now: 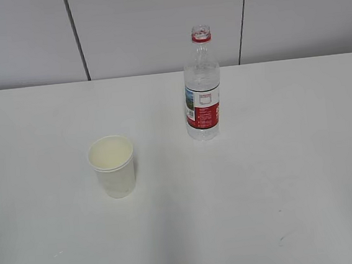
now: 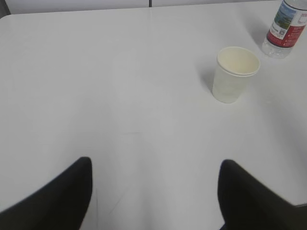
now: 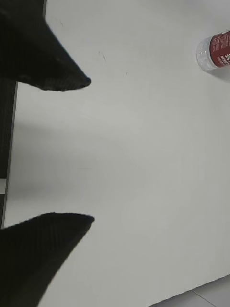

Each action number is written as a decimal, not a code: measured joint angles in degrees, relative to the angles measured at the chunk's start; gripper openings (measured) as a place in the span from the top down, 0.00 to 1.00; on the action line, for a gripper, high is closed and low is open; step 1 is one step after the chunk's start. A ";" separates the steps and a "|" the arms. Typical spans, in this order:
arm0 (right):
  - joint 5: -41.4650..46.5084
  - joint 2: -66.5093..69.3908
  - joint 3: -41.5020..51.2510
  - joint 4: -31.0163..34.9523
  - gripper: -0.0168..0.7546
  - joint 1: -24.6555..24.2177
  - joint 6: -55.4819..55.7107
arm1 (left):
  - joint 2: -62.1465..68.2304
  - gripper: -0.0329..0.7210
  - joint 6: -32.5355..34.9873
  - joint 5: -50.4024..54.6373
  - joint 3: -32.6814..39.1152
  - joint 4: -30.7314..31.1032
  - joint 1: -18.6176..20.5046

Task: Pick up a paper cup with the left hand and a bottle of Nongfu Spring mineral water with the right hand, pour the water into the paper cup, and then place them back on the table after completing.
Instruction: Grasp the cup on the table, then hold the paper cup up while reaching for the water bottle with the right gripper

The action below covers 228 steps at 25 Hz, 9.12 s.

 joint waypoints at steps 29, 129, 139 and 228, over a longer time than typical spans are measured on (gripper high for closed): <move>0.00 0.00 0.00 0.00 0.22 0.00 0.00 | 0.00 0.29 0.00 0.00 0.00 0.00 0.00; -72.63 37.87 11.58 -7.71 0.22 6.93 8.71 | 36.05 0.39 4.50 -68.73 10.98 -6.23 -0.06; -76.53 43.83 11.58 -9.71 0.22 7.59 8.83 | 36.05 0.39 4.50 -68.73 10.98 -6.23 -0.06; -130.89 106.56 5.75 -30.40 0.22 7.62 13.10 | 119.36 0.30 -6.66 -126.29 -3.27 36.69 -8.13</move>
